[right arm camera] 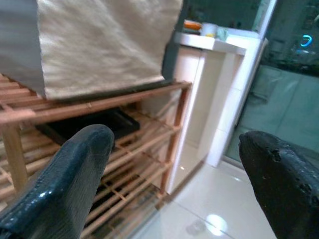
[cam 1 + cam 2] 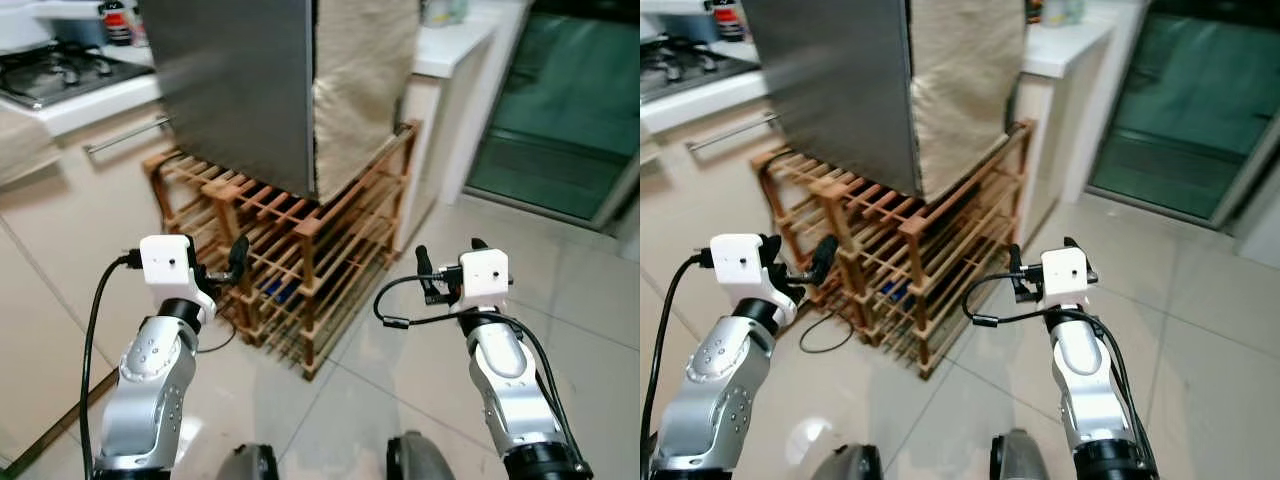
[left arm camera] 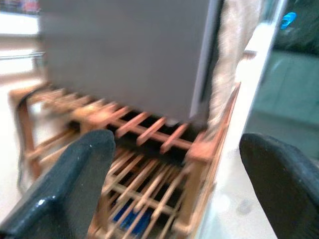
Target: Restocking fridge
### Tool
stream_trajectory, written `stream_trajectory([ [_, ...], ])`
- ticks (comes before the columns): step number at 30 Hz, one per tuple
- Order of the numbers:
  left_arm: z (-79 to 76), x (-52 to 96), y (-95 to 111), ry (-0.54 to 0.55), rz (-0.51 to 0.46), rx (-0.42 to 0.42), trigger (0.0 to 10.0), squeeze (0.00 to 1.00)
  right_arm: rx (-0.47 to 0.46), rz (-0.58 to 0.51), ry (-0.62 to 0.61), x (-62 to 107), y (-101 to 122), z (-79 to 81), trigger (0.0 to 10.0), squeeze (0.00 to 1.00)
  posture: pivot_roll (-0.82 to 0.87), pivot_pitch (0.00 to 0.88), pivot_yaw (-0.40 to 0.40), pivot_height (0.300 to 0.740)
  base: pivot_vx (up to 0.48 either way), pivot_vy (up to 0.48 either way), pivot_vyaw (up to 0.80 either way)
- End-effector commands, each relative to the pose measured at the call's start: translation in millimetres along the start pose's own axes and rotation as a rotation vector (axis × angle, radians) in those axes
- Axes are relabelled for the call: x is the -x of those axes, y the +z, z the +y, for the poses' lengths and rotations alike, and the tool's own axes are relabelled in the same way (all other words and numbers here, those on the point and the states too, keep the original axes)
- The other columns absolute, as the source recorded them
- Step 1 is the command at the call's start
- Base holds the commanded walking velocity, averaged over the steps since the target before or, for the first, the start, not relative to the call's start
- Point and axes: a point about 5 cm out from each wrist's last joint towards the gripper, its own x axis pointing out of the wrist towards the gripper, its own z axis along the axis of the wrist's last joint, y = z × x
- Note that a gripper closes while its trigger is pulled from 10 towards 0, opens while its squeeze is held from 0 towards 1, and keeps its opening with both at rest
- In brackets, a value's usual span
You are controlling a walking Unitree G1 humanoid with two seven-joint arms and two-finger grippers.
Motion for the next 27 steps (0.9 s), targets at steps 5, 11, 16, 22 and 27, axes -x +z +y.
stream_trajectory([
  [5, -0.7, 1.6, -2.1, -0.018, 0.010, -0.026, 10.0, 0.00, -0.026, -0.018, -0.005, -5.1, 7.9, 1.0, 10.0, 0.00, -0.13, 0.000, 0.062, 0.671, 0.000, 0.000, 0.00],
  [11, -0.9, -0.7, -1.9, -0.029, 0.010, -0.032, 10.0, 0.00, -0.023, -0.018, -0.002, -6.4, 8.1, 2.4, 10.0, 0.00, -0.13, 0.000, 0.061, 0.700, 0.000, 0.000, 0.00],
  [16, -2.5, -1.3, -1.9, -0.044, 0.009, -0.026, 10.0, 0.00, -0.018, -0.021, -0.004, -6.9, 9.5, 0.5, 10.0, 0.00, -0.14, 0.000, 0.060, 0.723, 0.000, 0.000, 0.00],
  [22, -4.9, -1.5, -4.5, -0.047, 0.016, -0.020, 10.0, 0.00, -0.015, -0.019, -0.006, -6.6, 9.6, -1.5, 10.0, 0.00, -0.14, 0.000, 0.058, 0.740, 0.000, 0.000, 0.00],
  [27, -2.2, -2.8, -5.7, -0.021, 0.025, -0.019, 10.0, 0.00, 0.003, -0.015, 0.000, -6.8, 8.6, -2.2, 10.0, 0.00, -0.14, 0.000, 0.054, 0.740, 0.000, 0.000, 0.00],
])
